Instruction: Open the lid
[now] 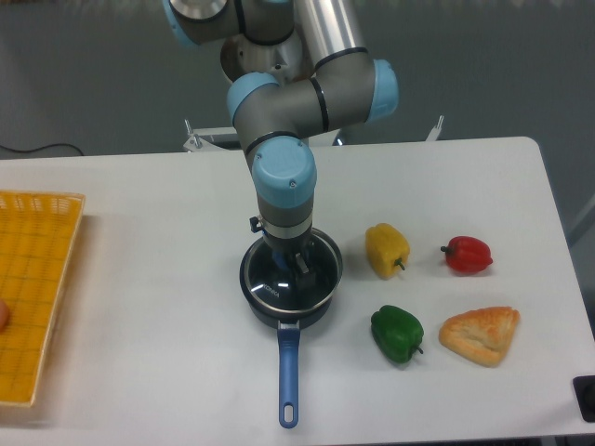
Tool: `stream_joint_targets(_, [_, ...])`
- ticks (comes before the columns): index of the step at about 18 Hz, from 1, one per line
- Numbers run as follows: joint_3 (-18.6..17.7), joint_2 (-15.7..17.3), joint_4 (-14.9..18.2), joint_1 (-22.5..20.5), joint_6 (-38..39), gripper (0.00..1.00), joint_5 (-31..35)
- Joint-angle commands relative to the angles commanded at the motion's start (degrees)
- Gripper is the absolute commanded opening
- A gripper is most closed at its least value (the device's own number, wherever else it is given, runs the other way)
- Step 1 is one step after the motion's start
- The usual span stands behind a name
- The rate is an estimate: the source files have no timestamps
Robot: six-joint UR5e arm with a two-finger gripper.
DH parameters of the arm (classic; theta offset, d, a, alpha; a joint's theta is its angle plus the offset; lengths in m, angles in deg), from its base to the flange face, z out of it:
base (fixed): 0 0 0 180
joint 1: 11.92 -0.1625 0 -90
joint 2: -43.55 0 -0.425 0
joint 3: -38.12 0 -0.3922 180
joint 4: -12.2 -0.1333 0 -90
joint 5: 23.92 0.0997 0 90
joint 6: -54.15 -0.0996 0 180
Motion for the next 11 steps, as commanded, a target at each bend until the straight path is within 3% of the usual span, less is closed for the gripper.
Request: stream_joint_targets(11, [0.97, 0.26, 1.06, -0.18, 0.97, 0.67, -0.62])
